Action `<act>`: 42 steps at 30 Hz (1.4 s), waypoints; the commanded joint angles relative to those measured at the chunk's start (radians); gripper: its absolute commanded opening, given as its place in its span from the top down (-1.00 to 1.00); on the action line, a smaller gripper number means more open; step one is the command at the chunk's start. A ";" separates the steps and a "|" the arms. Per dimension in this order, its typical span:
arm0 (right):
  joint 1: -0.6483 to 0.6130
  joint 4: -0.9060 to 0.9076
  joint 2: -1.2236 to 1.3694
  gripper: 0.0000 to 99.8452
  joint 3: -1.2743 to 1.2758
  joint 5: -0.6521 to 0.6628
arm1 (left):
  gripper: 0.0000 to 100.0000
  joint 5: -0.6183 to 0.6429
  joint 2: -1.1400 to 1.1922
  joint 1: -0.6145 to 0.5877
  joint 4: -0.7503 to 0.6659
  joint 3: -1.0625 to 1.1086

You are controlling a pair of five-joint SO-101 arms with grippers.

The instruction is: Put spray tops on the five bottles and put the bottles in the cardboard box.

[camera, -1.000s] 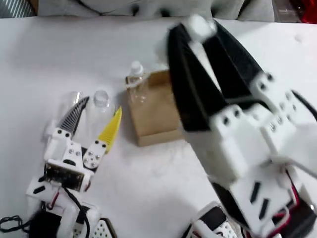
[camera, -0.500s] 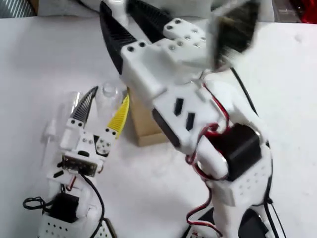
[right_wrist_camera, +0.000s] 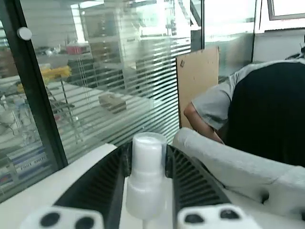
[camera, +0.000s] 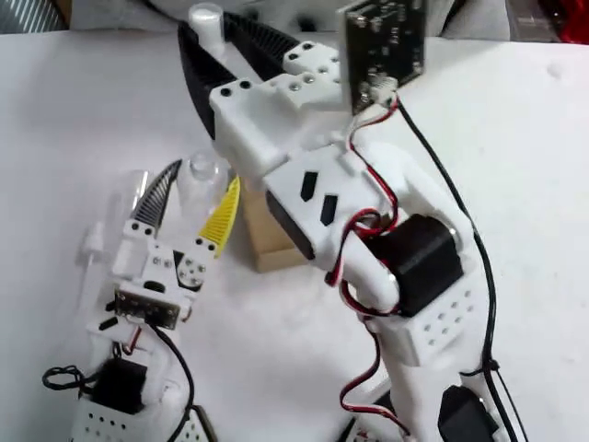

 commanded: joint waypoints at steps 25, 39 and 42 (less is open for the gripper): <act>-0.048 0.263 -0.012 0.96 0.169 -0.078 | 0.95 0.011 -0.016 0.004 -0.021 -0.009; -0.102 0.306 -0.016 0.57 0.164 -0.037 | 0.95 0.011 -0.016 0.004 -0.029 0.009; -0.110 0.344 -0.045 0.48 0.132 -0.037 | 0.95 0.011 -0.016 0.002 -0.029 0.021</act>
